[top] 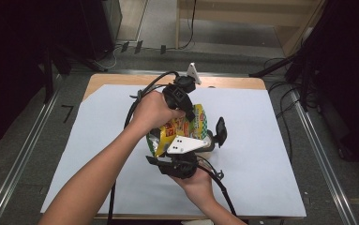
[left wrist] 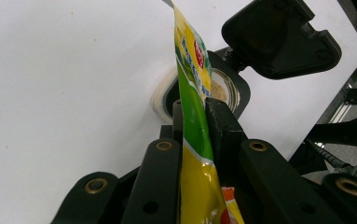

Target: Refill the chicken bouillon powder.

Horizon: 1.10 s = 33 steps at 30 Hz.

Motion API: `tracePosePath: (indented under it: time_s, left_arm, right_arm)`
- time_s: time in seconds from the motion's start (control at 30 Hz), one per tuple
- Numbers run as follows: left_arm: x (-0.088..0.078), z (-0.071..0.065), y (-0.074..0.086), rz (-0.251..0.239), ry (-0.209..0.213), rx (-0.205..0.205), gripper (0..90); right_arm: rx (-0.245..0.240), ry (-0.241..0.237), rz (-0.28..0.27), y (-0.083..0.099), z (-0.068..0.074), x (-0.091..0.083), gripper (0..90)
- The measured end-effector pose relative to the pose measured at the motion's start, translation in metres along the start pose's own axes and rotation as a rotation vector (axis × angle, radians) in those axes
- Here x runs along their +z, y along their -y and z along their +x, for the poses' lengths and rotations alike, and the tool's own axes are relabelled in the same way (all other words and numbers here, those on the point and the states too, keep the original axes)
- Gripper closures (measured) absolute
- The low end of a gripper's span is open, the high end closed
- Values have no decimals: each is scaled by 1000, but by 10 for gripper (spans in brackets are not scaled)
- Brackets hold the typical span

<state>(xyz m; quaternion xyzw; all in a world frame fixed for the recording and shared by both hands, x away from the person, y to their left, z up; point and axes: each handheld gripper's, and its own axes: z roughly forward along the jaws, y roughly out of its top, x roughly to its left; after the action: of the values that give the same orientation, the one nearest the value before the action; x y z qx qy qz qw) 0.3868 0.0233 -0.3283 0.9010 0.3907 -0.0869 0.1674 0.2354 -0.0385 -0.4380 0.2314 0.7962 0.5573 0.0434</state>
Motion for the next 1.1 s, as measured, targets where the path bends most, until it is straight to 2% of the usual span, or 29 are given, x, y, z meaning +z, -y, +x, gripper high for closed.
tracePosePath:
  time_s: [1.1]
  left_arm:
    - [0,-1,0,-6,-5,8,834]
  right_arm:
    - [0,6,1,0,0,0,716]
